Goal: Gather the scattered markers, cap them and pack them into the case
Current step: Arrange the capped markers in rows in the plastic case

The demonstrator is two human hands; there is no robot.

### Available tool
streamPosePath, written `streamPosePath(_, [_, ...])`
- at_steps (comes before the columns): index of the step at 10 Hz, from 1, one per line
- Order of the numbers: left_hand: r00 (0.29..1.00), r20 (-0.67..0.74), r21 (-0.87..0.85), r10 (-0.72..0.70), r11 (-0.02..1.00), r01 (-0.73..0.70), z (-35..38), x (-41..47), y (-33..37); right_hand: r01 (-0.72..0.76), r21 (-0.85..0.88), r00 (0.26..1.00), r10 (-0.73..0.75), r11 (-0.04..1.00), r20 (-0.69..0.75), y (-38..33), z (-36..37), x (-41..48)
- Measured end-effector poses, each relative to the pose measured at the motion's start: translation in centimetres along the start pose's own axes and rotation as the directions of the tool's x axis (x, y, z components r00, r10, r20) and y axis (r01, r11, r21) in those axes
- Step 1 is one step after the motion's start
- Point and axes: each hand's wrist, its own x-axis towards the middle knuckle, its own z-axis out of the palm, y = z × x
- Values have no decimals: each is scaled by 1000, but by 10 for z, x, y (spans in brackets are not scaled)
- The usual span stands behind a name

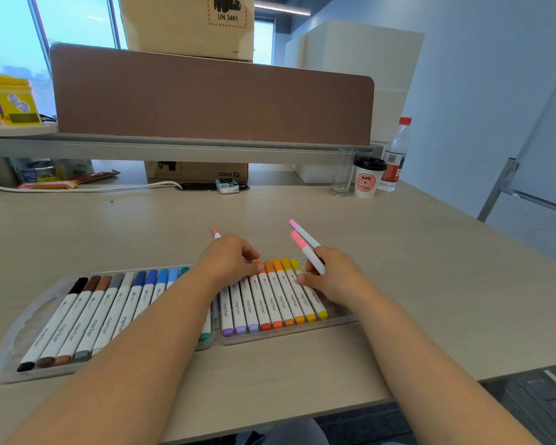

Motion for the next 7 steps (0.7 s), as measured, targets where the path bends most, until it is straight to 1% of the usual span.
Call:
streamPosePath(1, [1000,4,-1,2,1000,-2,0,0,0,7,-38,1000,-6,999,17,1,-1,0])
streamPosePath(4, [999,32,50,-8,999,7,2,-1,3,14,-25,1000,-14,1000,-1,0,1,0])
streamPosePath(5, [999,43,58,-13,998,11,3,0,2,20,-18,1000,-19,1000,21,1,0,-1])
streamPosePath(6, [998,57,64,1,998,-4,3,1,1,14,37,992,-19,999,128,3,-7,-3])
streamPosePath(7, [997,82,53,9,999,-14,3,2,0,-10,75,981,-5,997,195,2,-14,-4])
